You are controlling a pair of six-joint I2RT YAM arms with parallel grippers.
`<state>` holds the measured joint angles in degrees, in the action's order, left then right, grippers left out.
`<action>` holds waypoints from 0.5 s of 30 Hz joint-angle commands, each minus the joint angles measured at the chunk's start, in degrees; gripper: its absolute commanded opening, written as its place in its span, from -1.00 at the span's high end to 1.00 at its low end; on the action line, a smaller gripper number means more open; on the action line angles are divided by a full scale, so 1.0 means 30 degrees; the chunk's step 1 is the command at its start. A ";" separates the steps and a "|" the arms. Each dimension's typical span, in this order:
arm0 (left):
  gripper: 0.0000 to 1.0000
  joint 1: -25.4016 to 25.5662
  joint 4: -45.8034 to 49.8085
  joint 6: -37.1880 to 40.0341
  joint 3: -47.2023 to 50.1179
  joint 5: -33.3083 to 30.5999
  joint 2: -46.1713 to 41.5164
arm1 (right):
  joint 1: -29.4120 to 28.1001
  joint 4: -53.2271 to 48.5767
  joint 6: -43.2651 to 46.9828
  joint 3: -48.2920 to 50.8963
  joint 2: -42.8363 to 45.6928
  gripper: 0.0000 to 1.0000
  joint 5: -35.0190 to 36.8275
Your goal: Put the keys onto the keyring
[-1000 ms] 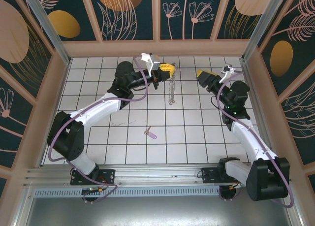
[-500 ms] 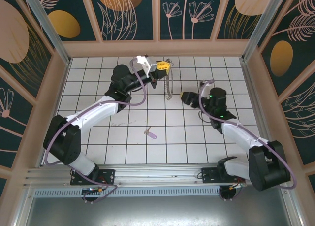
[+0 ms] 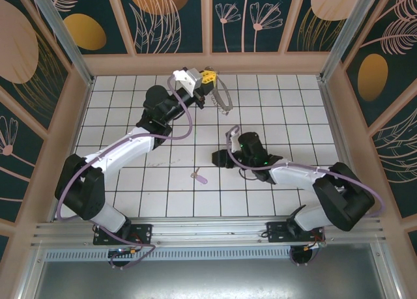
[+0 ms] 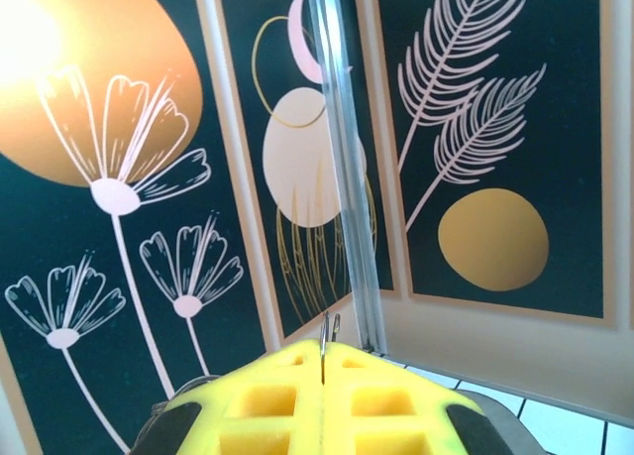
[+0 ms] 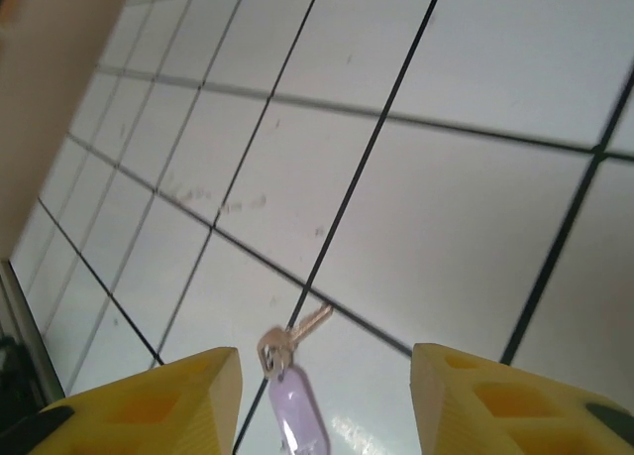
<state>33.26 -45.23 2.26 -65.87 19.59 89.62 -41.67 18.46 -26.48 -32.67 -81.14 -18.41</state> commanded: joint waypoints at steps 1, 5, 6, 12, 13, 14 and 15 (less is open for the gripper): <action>1.00 -0.0676 -0.1078 -0.0849 -0.0894 -0.0280 0.0176 | -0.1375 -0.0663 0.1411 -0.0933 -0.0936 0.11 0.0699; 1.00 -0.1338 -0.1277 -0.1619 -0.0867 0.0003 0.0214 | -0.2441 -0.1439 0.3294 -0.2237 -0.2315 0.26 0.0671; 1.00 -0.1456 -0.1201 -0.1709 -0.0889 0.0058 0.0211 | -0.2615 -0.1600 0.3608 -0.2495 -0.2663 0.29 0.0681; 1.00 -0.2028 -0.0780 -0.2071 -0.0955 0.0419 0.0135 | -0.3343 -0.2945 0.4886 -0.4556 -0.4891 0.34 0.0893; 1.00 -0.2104 -0.0700 -0.2136 -0.0955 0.0497 0.0125 | -0.3515 -0.3235 0.5023 -0.4926 -0.5256 0.35 0.0974; 1.00 -0.2149 -0.0684 -0.2160 -0.0940 0.0554 0.0104 | -0.3659 -0.3442 0.5170 -0.5238 -0.5508 0.35 0.1018; 1.00 -0.2208 -0.0655 -0.2195 -0.0911 0.0584 0.0068 | -0.3806 -0.3647 0.5251 -0.5455 -0.5740 0.35 0.1134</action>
<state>27.24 -45.21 -2.87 -66.30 19.88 89.97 -51.68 11.16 -13.93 -46.28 -96.51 -16.12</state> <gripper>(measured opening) 0.045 0.326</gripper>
